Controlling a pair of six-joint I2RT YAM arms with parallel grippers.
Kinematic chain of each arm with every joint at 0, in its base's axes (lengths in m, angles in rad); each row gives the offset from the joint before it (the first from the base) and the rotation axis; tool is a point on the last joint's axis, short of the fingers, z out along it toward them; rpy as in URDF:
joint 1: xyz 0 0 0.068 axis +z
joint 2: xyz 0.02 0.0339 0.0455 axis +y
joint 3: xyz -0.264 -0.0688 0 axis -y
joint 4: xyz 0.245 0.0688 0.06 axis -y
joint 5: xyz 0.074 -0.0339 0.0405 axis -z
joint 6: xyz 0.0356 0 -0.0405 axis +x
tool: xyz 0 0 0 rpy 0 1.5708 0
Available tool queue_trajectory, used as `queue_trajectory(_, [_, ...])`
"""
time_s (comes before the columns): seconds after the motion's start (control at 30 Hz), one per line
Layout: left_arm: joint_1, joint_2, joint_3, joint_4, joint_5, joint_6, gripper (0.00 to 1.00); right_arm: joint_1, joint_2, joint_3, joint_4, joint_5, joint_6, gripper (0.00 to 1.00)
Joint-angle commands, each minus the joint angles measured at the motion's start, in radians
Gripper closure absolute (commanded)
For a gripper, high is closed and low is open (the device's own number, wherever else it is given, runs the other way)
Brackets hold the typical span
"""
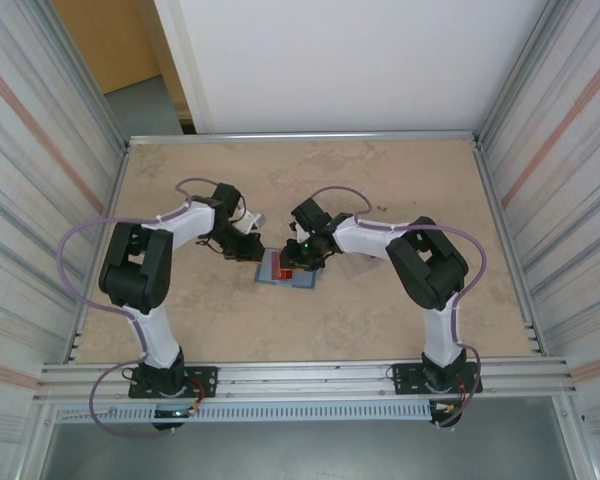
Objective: Put the credit cards into the card holder
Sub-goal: Insert the credit card into the card slot.
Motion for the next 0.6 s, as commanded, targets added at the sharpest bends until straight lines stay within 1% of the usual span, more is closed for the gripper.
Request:
queue_trajectory(0.0, [0.025,-0.014,-0.046,0.004,0.024,-0.032,0.91,0.005,-0.021,-0.013,-0.063,0.025,-0.002,0.64])
queue_trajectory(0.3, [0.007,0.014,-0.114,0.062,0.086,-0.083,0.94,0.012,-0.052,-0.024,-0.077,0.049,0.000,0.63])
queue_trajectory(0.47, [-0.005,0.016,-0.143,0.091,0.112,-0.133,0.96,0.024,-0.044,-0.012,-0.091,0.060,0.007,0.67])
queue_trajectory(0.57, [-0.028,0.005,-0.159,0.108,0.127,-0.149,0.97,0.033,-0.041,-0.011,-0.086,0.073,0.016,0.69])
